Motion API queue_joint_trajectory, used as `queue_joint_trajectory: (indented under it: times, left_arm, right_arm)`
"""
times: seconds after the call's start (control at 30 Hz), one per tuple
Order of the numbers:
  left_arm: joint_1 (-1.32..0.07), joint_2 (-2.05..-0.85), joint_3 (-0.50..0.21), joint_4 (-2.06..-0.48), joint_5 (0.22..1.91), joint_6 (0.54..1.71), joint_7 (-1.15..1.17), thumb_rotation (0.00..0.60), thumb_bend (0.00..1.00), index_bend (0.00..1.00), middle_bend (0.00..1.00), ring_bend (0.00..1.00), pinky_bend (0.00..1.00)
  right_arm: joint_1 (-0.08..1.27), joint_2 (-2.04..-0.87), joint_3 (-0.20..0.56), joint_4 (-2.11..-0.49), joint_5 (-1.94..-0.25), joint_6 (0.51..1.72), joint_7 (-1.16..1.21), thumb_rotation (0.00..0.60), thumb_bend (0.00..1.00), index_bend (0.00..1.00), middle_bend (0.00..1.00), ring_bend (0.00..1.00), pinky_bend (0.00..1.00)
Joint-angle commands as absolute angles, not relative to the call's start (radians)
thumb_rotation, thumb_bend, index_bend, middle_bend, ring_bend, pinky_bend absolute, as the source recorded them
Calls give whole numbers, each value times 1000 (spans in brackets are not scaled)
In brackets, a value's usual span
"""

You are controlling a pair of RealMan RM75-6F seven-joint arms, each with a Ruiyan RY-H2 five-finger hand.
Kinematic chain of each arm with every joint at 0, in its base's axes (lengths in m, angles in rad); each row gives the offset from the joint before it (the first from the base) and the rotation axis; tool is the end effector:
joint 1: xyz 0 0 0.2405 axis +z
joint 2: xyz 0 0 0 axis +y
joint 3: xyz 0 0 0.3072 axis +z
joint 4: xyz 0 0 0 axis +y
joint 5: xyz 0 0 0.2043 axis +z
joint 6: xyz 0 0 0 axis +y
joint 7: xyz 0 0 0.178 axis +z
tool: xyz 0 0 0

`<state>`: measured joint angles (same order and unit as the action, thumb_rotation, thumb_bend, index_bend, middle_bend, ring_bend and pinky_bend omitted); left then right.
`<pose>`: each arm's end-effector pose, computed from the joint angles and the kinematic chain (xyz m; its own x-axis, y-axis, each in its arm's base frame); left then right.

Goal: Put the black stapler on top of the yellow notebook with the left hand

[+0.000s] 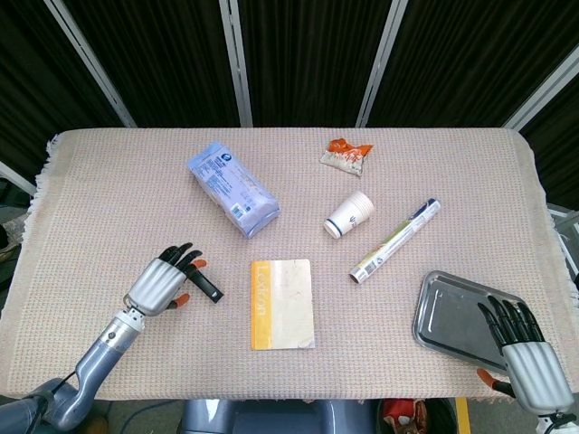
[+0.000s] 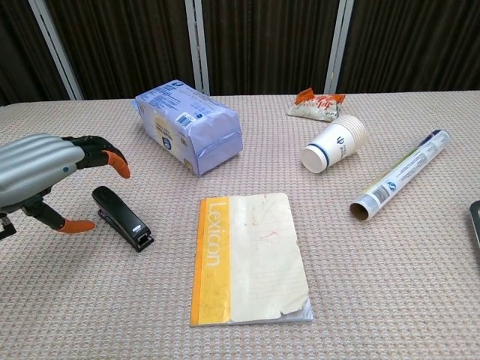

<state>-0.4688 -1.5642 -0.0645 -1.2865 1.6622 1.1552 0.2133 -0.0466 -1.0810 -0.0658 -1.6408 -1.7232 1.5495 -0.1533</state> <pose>-0.2510 0.3280 -0.0153 0.5853 0.0645 0.8082 0.7102 -0.5217 -0.4727 -0.3436 -0.1461 0.1742 0.5390 -0.0883 0.8377 -0.8406 -0.1194 0.5283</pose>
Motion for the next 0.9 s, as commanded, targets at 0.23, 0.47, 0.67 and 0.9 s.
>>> queue_joint_trajectory:
  times: [0.23, 0.47, 0.67, 0.9]
  left_arm:
    - [-507, -1621, -48, -1188, 1626, 1093, 197, 600, 197, 337, 217, 125, 244]
    - [-538, -1675, -42, -1122, 1628, 1084, 183, 600, 308, 395, 229, 133, 257]
    - [-562, -1708, -44, -1088, 1627, 1084, 181, 600, 433, 502, 315, 204, 311]
    - [-560, -1739, -43, -1063, 1627, 1125, 202, 600, 533, 624, 394, 270, 368]
  right_arm:
    - [-53, -1078, -61, -1637, -1723, 1573, -150, 600, 52, 0, 0, 0, 0]
    - [-51, -1080, -57, -1635, -1708, 1566, -155, 600, 52, 0, 0, 0, 0]
    - [-52, -1082, -59, -1634, -1711, 1568, -164, 600, 52, 0, 0, 0, 0]
    - [-50, -1082, -57, -1633, -1701, 1561, -168, 600, 52, 0, 0, 0, 0]
